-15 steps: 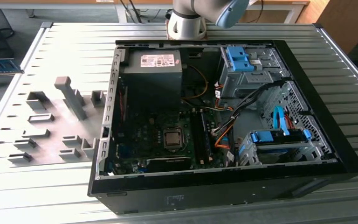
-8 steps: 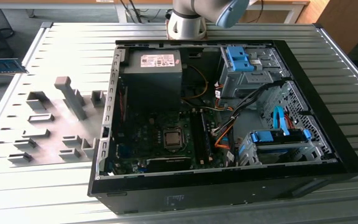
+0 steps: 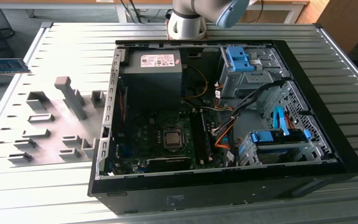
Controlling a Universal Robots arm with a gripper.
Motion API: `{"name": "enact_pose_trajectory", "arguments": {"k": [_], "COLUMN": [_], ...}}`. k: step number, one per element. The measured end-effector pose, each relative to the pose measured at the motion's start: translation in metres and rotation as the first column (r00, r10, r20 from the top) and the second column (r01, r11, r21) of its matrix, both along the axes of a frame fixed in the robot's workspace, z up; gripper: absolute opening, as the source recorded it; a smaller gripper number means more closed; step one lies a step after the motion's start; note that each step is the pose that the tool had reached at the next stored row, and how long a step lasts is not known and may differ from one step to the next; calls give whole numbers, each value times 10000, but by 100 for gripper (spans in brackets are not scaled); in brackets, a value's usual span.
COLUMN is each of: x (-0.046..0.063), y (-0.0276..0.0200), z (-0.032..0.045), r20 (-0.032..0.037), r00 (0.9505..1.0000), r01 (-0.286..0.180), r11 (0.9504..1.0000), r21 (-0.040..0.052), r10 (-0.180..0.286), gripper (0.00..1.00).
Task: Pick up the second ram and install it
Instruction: 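Pick up the second ram and move it above second insertion slot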
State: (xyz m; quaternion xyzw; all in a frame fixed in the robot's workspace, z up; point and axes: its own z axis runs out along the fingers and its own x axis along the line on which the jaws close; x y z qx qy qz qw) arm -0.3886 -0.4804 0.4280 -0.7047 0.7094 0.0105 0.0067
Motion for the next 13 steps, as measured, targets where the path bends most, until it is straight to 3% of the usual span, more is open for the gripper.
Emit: {"name": "enact_pose_trajectory", "arguments": {"k": [13], "x": [90], "y": [0], "z": [0], "r20": [0], "r00": [10000], "r01": [1], "r11": [10000], "r21": [0], "r10": [-1], "gripper": [14]}}
